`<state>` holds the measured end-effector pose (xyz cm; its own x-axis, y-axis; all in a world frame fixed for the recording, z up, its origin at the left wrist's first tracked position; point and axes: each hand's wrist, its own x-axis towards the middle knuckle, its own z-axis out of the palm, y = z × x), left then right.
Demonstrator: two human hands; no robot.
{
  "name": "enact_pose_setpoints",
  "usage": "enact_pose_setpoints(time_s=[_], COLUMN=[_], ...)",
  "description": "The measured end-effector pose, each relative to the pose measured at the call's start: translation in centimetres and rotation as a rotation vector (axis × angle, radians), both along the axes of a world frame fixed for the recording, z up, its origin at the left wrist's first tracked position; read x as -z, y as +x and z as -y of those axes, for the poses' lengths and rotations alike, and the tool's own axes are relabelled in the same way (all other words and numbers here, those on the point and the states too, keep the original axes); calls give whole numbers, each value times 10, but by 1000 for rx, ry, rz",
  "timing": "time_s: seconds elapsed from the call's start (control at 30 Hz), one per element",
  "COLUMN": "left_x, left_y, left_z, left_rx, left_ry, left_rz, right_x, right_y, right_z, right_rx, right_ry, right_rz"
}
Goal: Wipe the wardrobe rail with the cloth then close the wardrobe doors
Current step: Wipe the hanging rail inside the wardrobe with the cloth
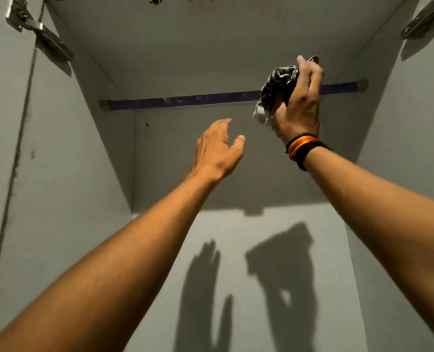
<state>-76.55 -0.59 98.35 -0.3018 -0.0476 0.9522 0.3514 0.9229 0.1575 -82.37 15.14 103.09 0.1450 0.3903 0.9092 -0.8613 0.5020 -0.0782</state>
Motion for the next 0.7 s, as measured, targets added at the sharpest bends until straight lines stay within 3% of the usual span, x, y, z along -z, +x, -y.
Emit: enact_pose_setpoints(time_s=[0.1, 0.23, 0.4, 0.7], left_x=[-40, -89, -108, -102], left_y=[-18, -32, -52, -58], left_z=[22, 38, 57, 54], left_rx=[-364, -619, -639, -673], left_ry=[-164, -227, -240, -205], left_rz=[27, 13, 83, -18], right_x=[-44, -74, -73, -80], right_y=[-44, -109, -130, -80], right_z=[-20, -44, -5, 124], right_rx=[103, 220, 377, 452], right_ry=[49, 223, 257, 642], right_rz=[54, 330, 282, 101])
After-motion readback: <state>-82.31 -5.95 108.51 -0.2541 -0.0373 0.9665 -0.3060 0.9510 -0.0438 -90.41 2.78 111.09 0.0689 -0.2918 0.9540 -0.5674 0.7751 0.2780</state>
